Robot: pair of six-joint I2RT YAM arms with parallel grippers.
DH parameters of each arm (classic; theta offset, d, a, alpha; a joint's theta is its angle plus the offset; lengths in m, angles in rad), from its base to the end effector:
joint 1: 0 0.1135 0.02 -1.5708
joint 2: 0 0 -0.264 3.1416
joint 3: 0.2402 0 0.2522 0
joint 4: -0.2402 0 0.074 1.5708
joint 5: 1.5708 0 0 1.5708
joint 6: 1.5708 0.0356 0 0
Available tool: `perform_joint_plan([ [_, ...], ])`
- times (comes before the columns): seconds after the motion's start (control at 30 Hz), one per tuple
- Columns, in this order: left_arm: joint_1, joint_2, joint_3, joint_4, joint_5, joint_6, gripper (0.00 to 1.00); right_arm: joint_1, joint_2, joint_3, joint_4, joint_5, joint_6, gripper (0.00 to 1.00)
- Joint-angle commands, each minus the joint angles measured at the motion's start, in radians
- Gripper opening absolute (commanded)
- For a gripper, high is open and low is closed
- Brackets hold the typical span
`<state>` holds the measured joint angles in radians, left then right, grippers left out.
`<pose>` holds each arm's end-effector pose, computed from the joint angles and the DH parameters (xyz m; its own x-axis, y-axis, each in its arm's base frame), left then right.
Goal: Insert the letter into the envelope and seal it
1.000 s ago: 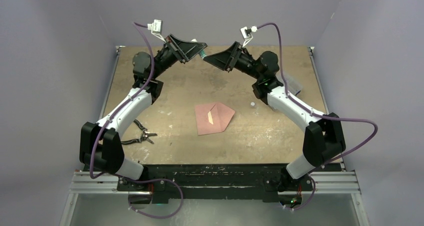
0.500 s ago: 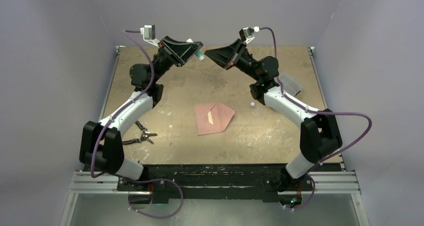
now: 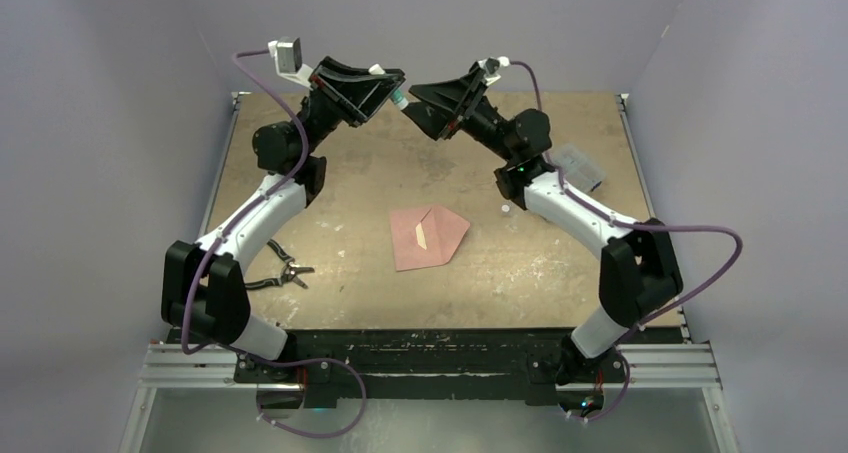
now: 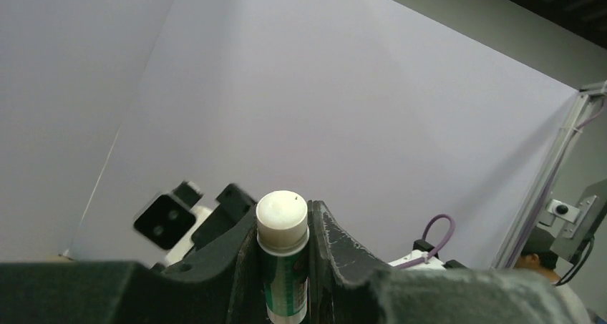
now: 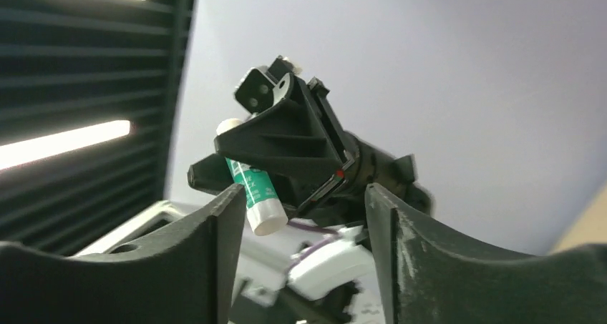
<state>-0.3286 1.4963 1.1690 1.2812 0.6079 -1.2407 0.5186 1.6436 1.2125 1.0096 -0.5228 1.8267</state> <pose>0.2881 -0.1197 0.4390 -0.2962 -0.7194 -0.6282 0.9176 -0.0318 -0.3963 0.3165 0.2011 0.3863 -0.8869 0.4589 -0.0522 -0.2588 -0.4002 0.8791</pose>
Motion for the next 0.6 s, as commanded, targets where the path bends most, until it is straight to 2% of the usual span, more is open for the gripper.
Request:
perform_joint_plan([
  [0.0, -0.003, -0.044, 0.022, -0.166, -0.076, 0.038, 0.00, -0.002, -0.138, 0.112, -0.332, 0.049, -0.463, 0.68],
  [0.03, -0.003, -0.052, 0.026, -0.211, -0.089, 0.039, 0.00, 0.000, -0.150, 0.141, -0.431, 0.075, -0.570, 0.70],
  [0.1, -0.003, -0.064, 0.039, -0.293, -0.102, 0.036, 0.00, 0.003, -0.167, 0.155, -0.502, 0.095, -0.699, 0.71],
  [0.17, -0.003, -0.068, 0.058, -0.349, -0.101, 0.024, 0.00, 0.004, -0.188, 0.124, -0.481, 0.111, -0.771, 0.72],
  [0.23, -0.003, -0.065, 0.082, -0.404, -0.095, 0.018, 0.00, 0.006, -0.187, 0.109, -0.404, 0.063, -0.840, 0.74],
  [0.3, -0.004, -0.064, 0.097, -0.436, -0.089, 0.005, 0.00, 0.015, -0.172, 0.136, -0.404, 0.026, -0.902, 0.74],
  [0.57, -0.004, -0.065, 0.115, -0.457, -0.087, -0.029, 0.00, 0.023, -0.136, 0.222, -0.529, 0.049, -0.971, 0.71],
])
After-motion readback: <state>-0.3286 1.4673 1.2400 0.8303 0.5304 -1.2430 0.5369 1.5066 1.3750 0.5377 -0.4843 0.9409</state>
